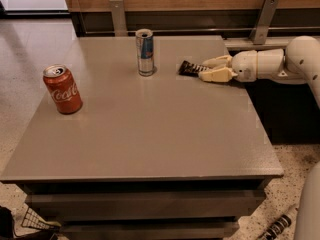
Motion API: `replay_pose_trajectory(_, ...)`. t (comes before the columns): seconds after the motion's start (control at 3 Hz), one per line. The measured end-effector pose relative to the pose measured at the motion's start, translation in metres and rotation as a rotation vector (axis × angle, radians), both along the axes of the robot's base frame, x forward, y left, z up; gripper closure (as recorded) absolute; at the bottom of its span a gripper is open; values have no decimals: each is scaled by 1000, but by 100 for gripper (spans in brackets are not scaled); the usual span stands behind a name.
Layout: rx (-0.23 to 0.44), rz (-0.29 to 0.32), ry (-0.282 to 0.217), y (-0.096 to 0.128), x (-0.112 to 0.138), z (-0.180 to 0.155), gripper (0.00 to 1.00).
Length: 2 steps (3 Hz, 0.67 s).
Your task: Pick rxbar chocolate
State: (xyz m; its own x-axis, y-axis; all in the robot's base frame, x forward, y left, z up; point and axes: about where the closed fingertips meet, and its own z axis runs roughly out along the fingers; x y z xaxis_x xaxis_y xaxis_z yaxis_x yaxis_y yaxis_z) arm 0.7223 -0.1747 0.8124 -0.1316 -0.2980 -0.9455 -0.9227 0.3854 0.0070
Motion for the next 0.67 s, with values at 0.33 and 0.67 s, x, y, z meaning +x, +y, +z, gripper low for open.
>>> replay_pose_trajectory(0.33,-111,20,0,15,-4,29,100)
replay_pose_trajectory(0.67,-262,18,-33,29,-11,79,100)
